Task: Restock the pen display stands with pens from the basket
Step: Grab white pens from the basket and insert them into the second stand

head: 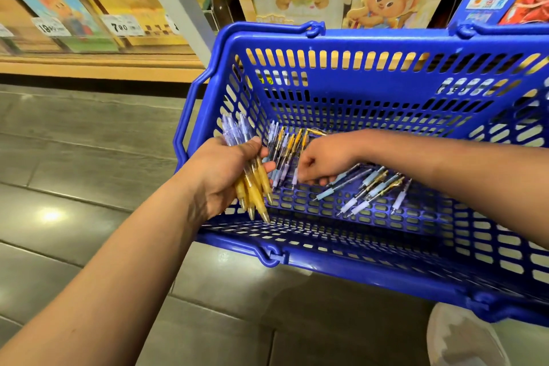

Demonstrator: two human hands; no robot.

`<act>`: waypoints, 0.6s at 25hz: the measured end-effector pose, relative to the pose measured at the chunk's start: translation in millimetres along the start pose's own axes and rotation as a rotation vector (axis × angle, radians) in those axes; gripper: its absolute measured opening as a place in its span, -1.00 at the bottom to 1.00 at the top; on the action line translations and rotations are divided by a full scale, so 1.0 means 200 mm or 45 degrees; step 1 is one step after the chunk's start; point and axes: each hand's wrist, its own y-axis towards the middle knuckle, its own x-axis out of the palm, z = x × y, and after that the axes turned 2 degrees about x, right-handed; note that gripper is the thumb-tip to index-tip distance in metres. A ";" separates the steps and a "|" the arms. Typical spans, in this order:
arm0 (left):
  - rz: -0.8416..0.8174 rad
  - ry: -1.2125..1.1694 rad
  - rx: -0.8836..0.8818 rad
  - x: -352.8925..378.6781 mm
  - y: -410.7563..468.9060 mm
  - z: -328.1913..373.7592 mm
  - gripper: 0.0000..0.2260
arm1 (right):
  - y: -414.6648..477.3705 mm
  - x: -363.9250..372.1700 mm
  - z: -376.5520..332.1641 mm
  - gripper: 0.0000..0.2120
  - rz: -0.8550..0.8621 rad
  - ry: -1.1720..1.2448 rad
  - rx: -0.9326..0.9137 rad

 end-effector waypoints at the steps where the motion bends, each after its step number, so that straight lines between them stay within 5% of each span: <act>1: 0.009 -0.022 0.008 -0.01 -0.01 0.00 -0.90 | 0.05 0.02 0.05 -0.70 0.004 -0.215 0.078; 5: 0.008 -0.087 0.036 -0.07 -0.07 0.03 -0.94 | 0.30 0.18 0.06 -0.34 0.231 -0.461 0.057; 8: 0.009 -0.126 0.057 -0.07 -0.10 0.06 -0.94 | 0.43 0.30 0.01 -0.52 0.522 -0.885 -0.168; 10: 0.012 -0.150 0.061 -0.06 -0.11 0.07 -0.94 | 0.46 0.34 0.04 -0.61 0.526 -1.222 -0.204; 15: 0.024 -0.165 0.030 -0.04 -0.08 0.07 -0.94 | 0.43 0.26 0.17 -0.30 0.569 -0.951 -0.275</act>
